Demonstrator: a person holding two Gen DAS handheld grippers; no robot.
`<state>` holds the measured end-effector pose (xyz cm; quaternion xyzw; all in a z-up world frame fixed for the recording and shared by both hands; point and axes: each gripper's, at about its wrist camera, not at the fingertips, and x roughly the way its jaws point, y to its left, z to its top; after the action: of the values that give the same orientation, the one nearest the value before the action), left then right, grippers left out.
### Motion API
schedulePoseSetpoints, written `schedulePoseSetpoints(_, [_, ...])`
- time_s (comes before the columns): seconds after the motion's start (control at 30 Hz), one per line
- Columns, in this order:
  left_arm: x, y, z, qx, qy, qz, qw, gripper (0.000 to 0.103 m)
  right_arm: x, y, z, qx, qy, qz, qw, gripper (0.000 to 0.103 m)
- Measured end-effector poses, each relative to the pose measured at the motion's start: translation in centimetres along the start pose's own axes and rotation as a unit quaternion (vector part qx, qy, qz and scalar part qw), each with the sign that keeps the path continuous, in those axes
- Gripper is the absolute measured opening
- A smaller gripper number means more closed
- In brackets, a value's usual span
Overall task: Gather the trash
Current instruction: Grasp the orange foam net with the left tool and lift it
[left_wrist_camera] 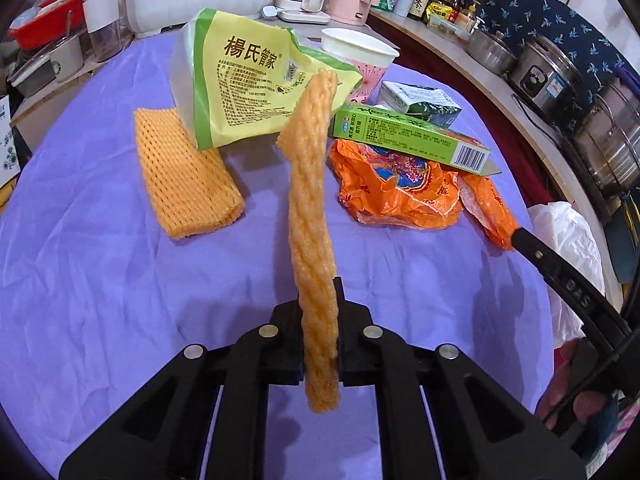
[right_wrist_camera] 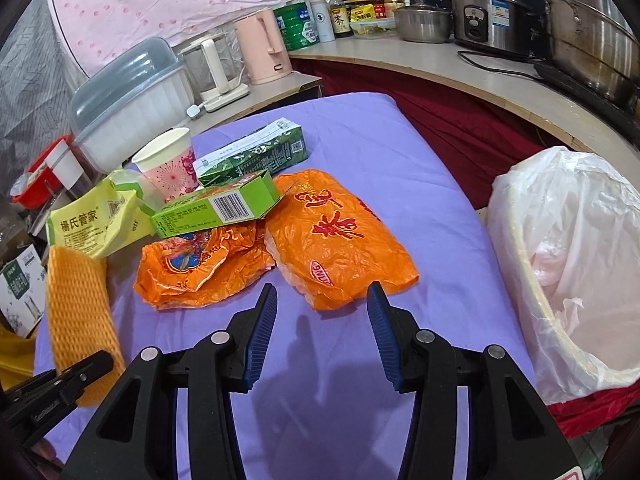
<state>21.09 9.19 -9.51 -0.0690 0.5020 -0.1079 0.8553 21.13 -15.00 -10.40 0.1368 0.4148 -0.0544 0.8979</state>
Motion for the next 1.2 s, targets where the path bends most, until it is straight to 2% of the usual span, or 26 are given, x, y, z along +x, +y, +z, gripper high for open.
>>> schedulePoseSetpoints(0.13, [0.3, -0.3, 0.3, 0.004, 0.003, -0.002, 1.0, 0.01, 2.0, 0.7, 0.2, -0.012, 0.014, -0.003, 1.0, 0.045])
schedulePoseSetpoints(0.27, [1.0, -0.7, 0.5, 0.007, 0.009, -0.005, 0.9999, 0.01, 3.4, 0.7, 0.1, -0.015, 0.022, -0.01, 1.0, 0.039])
schedulePoseSetpoints(0.47, [1.4, -1.7, 0.4, 0.015, 0.012, -0.003, 0.9998, 0.01, 3.7, 0.1, 0.0, -0.013, 0.018, -0.018, 1.0, 0.024])
schedulePoseSetpoints(0.57, [1.1, -2.3, 0.4, 0.017, 0.011, -0.004, 0.9998, 0.01, 3.2, -0.1, -0.1, -0.015, 0.02, -0.014, 1.0, 0.007])
schedulePoseSetpoints(0.9, [-1.9, -4.7, -0.8, 0.039, -0.008, -0.013, 0.9991, 0.01, -2.3, -2.3, -0.6, 0.008, -0.018, -0.005, 1.0, 0.006])
schedulePoseSetpoints(1.2, [-5.5, -9.4, -1.7, 0.079, -0.035, -0.026, 0.9959, 0.009, -9.1, -5.1, 0.2, 0.033, -0.072, 0.009, 0.997, 0.004])
